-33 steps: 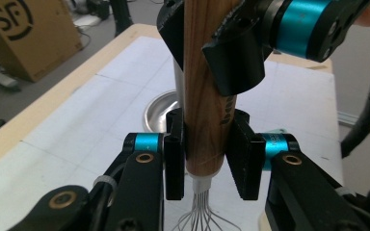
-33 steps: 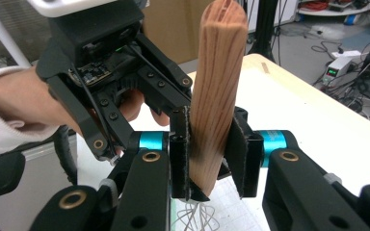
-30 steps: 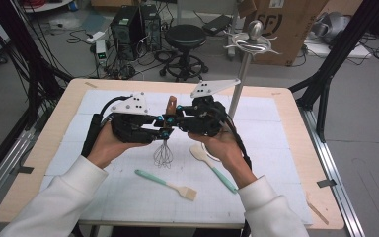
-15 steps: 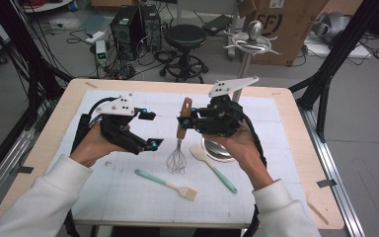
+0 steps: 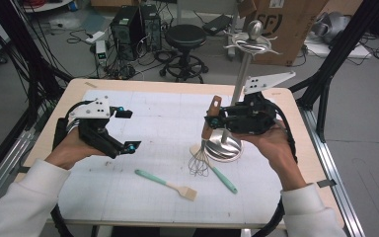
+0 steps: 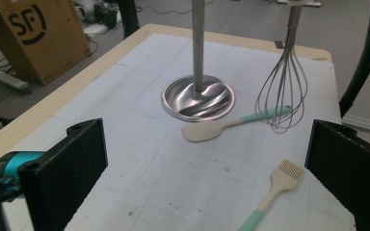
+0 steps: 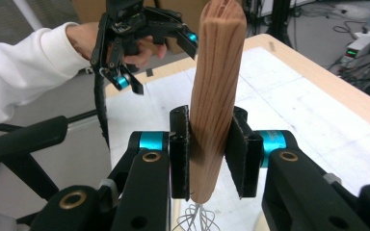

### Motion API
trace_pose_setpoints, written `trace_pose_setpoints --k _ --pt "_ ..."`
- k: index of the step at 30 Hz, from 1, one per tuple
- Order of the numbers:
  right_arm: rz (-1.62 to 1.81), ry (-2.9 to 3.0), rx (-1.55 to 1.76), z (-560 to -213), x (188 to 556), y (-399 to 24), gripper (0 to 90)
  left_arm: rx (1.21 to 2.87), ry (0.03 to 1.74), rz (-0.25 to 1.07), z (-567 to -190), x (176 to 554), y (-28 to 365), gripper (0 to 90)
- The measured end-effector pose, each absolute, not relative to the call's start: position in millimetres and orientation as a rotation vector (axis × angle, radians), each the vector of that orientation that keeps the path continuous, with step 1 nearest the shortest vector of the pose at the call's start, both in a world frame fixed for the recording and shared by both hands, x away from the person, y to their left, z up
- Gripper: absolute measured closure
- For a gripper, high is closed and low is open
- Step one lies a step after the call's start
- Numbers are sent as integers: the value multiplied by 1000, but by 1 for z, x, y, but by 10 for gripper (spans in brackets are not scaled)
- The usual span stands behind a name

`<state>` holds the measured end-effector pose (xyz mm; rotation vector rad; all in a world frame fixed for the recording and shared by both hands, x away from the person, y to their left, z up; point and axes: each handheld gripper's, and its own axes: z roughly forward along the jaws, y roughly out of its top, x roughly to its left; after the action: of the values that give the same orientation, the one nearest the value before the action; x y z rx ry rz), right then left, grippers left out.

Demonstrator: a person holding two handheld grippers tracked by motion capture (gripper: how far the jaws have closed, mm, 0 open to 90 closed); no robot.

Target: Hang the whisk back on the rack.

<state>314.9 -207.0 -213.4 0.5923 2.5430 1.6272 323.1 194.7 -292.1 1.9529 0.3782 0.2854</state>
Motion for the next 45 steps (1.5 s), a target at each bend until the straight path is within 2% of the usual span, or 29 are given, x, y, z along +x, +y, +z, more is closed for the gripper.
trace_pose_setpoints --k 15,29,45 --pt "1590 2536 629 -201 305 -234 731 1903 441 335 -303 322 235 16" --pt "1537 2561 590 -169 308 -270 731 1883 431 292 -319 318 258 16" --pt "1539 2570 638 -154 324 -267 731 1900 463 324 -323 317 270 16"
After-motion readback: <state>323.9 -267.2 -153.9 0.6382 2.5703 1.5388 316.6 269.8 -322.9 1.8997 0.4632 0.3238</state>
